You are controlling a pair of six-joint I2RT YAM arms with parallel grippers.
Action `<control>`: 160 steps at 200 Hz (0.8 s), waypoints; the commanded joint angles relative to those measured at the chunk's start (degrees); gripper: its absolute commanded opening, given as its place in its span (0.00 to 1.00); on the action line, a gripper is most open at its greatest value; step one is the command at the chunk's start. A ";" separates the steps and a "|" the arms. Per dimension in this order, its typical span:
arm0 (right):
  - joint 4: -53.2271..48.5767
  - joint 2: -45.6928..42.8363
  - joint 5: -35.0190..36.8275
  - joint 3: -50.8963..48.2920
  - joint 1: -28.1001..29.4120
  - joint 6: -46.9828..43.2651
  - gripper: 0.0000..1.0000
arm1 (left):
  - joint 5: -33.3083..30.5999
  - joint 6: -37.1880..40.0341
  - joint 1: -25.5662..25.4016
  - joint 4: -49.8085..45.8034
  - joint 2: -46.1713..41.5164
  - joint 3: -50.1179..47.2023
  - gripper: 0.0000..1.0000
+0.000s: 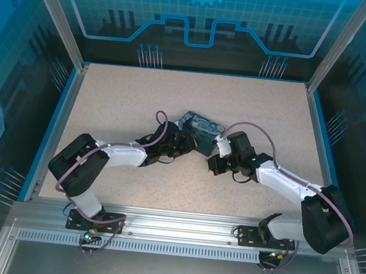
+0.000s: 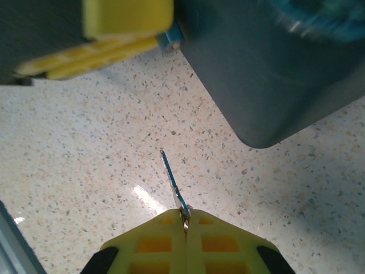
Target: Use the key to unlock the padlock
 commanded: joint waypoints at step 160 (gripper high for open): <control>1.24 6.65 6.52 8.06 2.44 -10.30 0.00 | 2.11 -4.03 -1.62 0.12 -2.29 3.15 0.08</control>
